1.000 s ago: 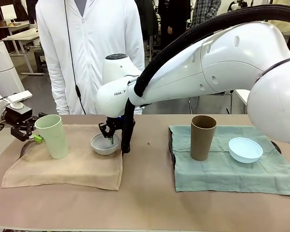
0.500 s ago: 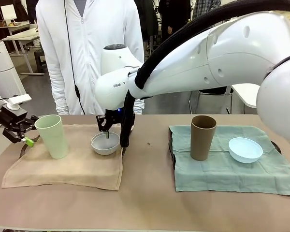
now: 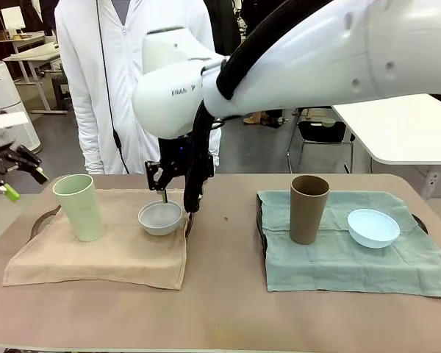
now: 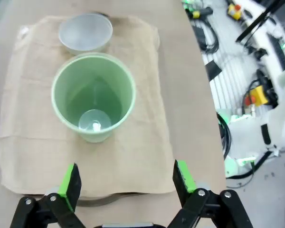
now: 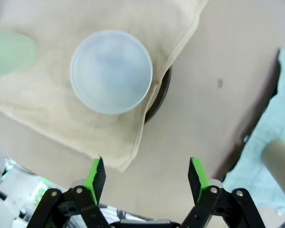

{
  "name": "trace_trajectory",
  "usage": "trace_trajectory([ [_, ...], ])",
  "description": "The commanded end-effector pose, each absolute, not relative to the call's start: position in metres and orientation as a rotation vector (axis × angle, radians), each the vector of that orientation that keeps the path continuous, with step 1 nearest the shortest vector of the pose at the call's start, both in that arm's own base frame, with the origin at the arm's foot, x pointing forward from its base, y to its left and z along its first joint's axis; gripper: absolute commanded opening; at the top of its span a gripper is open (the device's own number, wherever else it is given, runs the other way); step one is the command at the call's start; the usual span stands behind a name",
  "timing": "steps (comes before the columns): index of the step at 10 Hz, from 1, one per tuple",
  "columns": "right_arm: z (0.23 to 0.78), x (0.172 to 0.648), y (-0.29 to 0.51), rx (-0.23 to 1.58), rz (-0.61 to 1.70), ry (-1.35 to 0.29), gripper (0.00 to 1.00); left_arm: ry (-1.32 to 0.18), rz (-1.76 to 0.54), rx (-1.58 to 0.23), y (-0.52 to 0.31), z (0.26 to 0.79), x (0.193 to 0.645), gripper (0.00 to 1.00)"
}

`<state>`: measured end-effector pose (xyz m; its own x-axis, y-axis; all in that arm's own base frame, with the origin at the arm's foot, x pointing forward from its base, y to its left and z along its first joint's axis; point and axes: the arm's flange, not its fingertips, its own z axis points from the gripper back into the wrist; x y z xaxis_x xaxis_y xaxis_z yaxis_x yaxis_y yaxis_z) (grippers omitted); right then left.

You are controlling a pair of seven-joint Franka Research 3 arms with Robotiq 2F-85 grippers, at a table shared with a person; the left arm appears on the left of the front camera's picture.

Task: Set up a tray with a mat and arrange the tableware.
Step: Place the Picnic Bowl and Reusable plastic cup back onto the Handle tray in front of the human's position.

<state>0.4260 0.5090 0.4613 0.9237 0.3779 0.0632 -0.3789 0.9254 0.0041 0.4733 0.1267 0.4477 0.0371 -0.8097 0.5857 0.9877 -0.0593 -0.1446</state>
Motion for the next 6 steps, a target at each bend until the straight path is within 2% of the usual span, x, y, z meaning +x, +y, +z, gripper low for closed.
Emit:
trace_trajectory([
  [1, 0.477, 0.394, 0.494, 0.042, 0.368, -0.089, 0.9, -0.299, -1.405, -0.489, 0.097, 0.478, 0.449, 1.0],
  [3, 0.496, 0.379, 0.497, 0.03, 0.366, -0.14, 0.9, -0.296, -1.308, -0.278, 0.087, 0.508, 0.434, 1.0],
  [4, 0.494, 0.397, 0.508, 0.028, 0.39, -0.096, 0.9, -0.346, -1.415, -0.482, 0.104, 0.5, 0.452, 1.0],
  [6, 0.494, 0.397, 0.508, 0.028, 0.39, -0.096, 0.9, -0.346, -1.415, -0.482, 0.104, 0.5, 0.452, 1.0],
])
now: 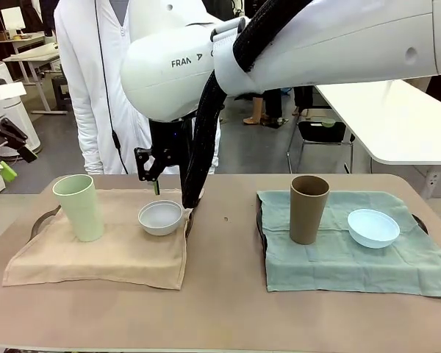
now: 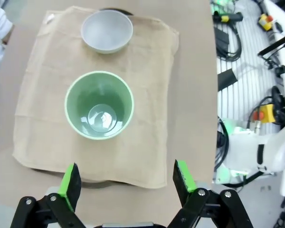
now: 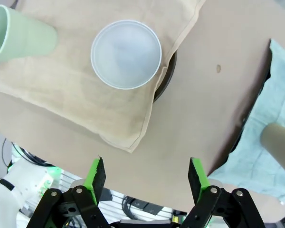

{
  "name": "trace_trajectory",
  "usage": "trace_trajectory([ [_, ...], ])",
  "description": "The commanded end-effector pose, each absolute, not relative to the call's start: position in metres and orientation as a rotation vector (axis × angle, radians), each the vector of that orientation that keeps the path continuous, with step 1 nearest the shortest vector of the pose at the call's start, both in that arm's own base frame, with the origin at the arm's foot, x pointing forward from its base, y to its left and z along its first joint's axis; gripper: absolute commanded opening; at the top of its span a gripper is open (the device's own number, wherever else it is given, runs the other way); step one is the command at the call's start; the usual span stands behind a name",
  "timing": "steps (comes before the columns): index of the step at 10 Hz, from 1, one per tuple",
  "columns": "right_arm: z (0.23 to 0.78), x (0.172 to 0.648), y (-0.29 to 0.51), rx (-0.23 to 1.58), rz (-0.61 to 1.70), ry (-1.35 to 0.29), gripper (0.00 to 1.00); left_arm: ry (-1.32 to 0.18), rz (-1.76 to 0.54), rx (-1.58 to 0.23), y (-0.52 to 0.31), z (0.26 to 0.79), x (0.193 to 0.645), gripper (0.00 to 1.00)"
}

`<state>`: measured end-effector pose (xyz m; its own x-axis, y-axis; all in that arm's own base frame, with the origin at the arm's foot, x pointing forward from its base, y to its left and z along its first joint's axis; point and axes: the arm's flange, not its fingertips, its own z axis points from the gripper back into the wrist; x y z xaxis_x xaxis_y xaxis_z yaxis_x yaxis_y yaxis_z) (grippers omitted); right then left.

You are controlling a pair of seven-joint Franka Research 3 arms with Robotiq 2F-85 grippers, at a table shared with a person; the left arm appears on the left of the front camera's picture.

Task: Set up a tray with a mat and arrange the tableware.
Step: Place the Picnic Bowl and Reusable plastic cup back onto the Handle tray in front of the human's position.

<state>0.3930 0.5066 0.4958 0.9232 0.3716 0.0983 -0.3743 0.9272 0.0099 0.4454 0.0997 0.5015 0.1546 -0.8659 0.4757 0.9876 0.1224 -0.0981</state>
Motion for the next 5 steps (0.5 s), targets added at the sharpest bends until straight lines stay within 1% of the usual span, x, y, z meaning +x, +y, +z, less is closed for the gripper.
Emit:
trace_trajectory([
  [1, 0.4938, 0.3971, 0.5081, 0.028, 0.39, -0.096, 0.9, -0.346, -1.415, -0.482, 0.1041, 0.5002, 0.4521, 1.0],
  [5, 0.4938, 0.3971, 0.5081, 0.028, 0.39, -0.096, 0.9, -0.346, -1.415, -0.482, 0.1041, 0.5002, 0.4521, 1.0],
])
